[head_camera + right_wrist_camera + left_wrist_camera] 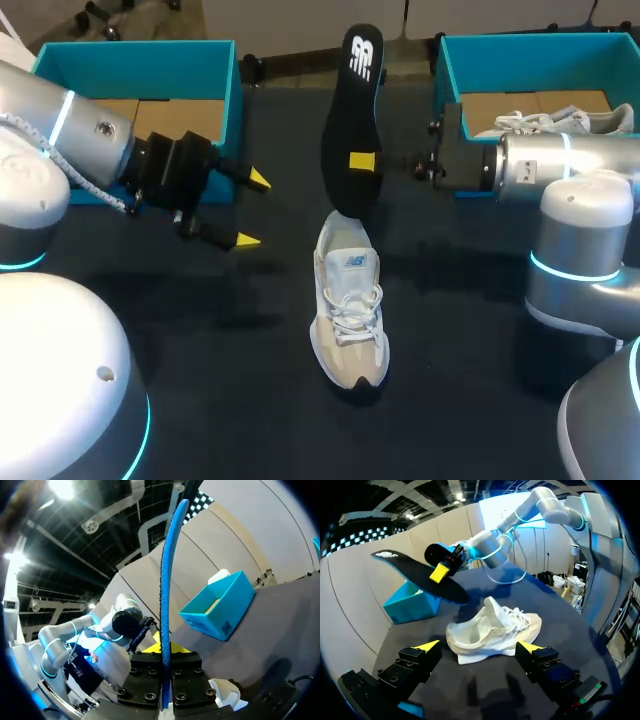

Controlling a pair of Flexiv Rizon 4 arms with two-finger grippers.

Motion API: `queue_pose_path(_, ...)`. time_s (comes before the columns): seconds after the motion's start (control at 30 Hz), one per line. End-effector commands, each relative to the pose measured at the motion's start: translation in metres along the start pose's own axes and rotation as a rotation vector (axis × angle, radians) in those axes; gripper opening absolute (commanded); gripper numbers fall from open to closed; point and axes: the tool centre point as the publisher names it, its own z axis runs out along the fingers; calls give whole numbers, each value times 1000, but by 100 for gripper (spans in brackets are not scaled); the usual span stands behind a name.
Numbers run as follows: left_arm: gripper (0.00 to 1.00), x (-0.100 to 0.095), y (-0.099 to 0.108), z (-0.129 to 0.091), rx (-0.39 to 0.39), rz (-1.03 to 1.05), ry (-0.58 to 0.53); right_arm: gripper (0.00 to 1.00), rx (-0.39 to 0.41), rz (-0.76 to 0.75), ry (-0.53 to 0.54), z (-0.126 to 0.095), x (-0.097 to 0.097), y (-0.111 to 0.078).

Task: Take the shoe out of the shoebox, open the shoe tongue, remove and reinsert the insole, then place the shoe into the shoebox

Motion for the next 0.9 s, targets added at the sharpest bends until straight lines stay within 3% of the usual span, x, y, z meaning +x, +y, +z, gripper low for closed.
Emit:
queue_pose_path(0.03, 100, 8, 11, 9, -33, -30, -14, 0, -7, 9, 1, 0, -2, -8)
queue_pose_path(0.9, 100, 9, 16, 11, -41, -35, -15, 0, -7, 17, 7, 1, -2, -10)
